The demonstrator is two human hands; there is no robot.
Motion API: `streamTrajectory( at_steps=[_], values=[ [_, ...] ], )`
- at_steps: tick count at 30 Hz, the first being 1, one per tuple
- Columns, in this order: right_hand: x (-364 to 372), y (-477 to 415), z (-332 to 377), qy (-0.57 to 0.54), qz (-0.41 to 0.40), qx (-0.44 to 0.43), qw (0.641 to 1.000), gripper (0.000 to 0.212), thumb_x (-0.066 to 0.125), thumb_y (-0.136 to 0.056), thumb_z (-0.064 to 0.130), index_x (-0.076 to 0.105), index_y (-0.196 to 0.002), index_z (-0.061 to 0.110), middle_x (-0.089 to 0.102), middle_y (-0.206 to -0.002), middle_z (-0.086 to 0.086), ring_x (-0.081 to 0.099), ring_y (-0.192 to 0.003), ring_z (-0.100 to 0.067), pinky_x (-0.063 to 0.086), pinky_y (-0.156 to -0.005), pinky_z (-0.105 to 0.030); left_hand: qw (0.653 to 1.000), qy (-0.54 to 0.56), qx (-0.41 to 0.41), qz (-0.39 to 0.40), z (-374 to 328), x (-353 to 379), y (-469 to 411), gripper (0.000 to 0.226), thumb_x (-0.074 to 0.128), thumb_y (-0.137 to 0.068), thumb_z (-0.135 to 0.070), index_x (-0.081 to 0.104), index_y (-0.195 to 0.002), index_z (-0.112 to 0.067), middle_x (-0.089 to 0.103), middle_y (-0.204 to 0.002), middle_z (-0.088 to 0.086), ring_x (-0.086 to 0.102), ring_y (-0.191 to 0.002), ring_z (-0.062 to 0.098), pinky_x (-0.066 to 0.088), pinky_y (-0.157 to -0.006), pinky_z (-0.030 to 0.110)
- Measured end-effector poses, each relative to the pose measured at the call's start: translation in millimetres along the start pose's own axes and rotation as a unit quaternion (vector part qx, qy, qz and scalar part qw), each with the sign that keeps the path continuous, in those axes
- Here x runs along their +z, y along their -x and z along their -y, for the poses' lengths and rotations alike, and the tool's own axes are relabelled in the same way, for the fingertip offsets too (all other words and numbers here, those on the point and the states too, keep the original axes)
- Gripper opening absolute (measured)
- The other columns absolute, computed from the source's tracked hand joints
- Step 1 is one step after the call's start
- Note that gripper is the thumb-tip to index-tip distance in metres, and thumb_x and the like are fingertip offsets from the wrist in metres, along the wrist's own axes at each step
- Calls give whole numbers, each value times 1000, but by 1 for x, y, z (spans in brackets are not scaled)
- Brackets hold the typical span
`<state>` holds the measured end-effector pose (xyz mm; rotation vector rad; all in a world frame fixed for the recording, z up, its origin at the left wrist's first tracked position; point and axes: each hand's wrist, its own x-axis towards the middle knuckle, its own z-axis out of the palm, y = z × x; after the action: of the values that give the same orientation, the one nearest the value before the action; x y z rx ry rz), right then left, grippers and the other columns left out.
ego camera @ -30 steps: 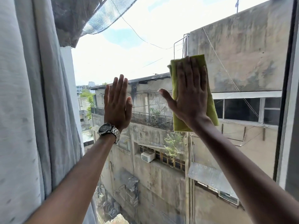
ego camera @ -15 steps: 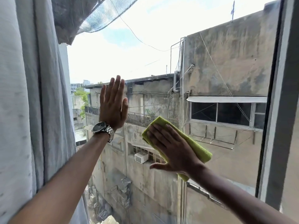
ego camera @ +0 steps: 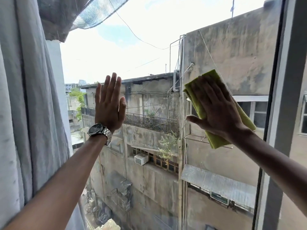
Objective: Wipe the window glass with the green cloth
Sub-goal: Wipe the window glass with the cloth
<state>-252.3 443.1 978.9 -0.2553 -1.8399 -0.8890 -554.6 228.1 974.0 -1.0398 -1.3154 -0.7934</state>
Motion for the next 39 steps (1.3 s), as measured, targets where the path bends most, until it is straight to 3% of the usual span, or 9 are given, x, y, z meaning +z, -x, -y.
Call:
streamTrajectory(
  at_steps=[4,8,12,17,24,28,31,36,39],
  values=[
    [1,-53,38,-32,-19,111,993,103,22,-89,88,21,-162,15,19,-169,-19,16,-158,-35,14,-130,-52,1000,-5,2,-5,-1,1,0,60,29,-104,-26,25,-160,-5,25,-170,16,19,-161,28,16,-129,59],
    [3,-87,84,-63,-26,146,987,105,15,-87,88,24,-161,15,20,-168,-22,16,-157,-37,13,-130,-54,1000,3,13,-11,1,3,1,59,27,-105,-26,24,-160,-6,25,-170,16,20,-161,28,17,-129,60],
    [12,-73,135,-86,1,73,994,102,25,-88,85,28,-160,13,22,-168,-19,17,-158,-35,13,-130,-52,1000,14,17,-13,4,0,1,59,26,-104,-23,25,-161,-7,25,-170,15,18,-161,25,17,-130,59],
    [26,20,174,-115,77,-43,989,97,38,-91,81,24,-161,15,22,-169,-12,11,-159,-29,16,-129,-49,999,14,20,-22,4,1,1,59,26,-104,-23,26,-160,-6,27,-169,16,20,-161,27,17,-130,58],
    [24,109,113,-69,99,-125,985,90,37,-96,77,23,-162,18,21,-168,-7,17,-158,-25,22,-127,-47,1000,15,16,-8,1,-4,1,60,30,-102,-21,28,-159,-3,27,-169,18,22,-160,31,18,-129,60],
    [13,95,53,-50,46,-52,996,89,41,-96,76,22,-162,19,24,-167,-9,23,-157,-28,29,-125,-52,1000,12,12,-5,0,-5,1,60,31,-102,-20,28,-159,-4,27,-169,18,22,-160,31,17,-130,59],
    [4,51,24,-24,-2,23,999,86,36,-98,74,26,-160,16,29,-165,-14,26,-155,-32,25,-127,-54,1000,9,9,-3,-2,-5,1,60,30,-102,-20,27,-159,-3,26,-169,18,22,-160,32,16,-130,57],
    [-3,-37,42,-30,-27,162,986,90,22,-96,78,26,-161,16,26,-168,-14,23,-156,-32,18,-129,-52,1000,6,1,-10,-6,-5,-1,60,32,-102,-19,28,-158,-2,28,-168,19,24,-159,32,16,-131,56],
    [0,-78,73,-60,-37,198,978,98,22,-90,84,24,-161,16,22,-169,-14,19,-157,-31,16,-129,-52,1000,7,0,-11,-6,-4,0,60,34,-101,-17,29,-158,-1,28,-168,19,24,-159,32,16,-131,56]
  ],
)
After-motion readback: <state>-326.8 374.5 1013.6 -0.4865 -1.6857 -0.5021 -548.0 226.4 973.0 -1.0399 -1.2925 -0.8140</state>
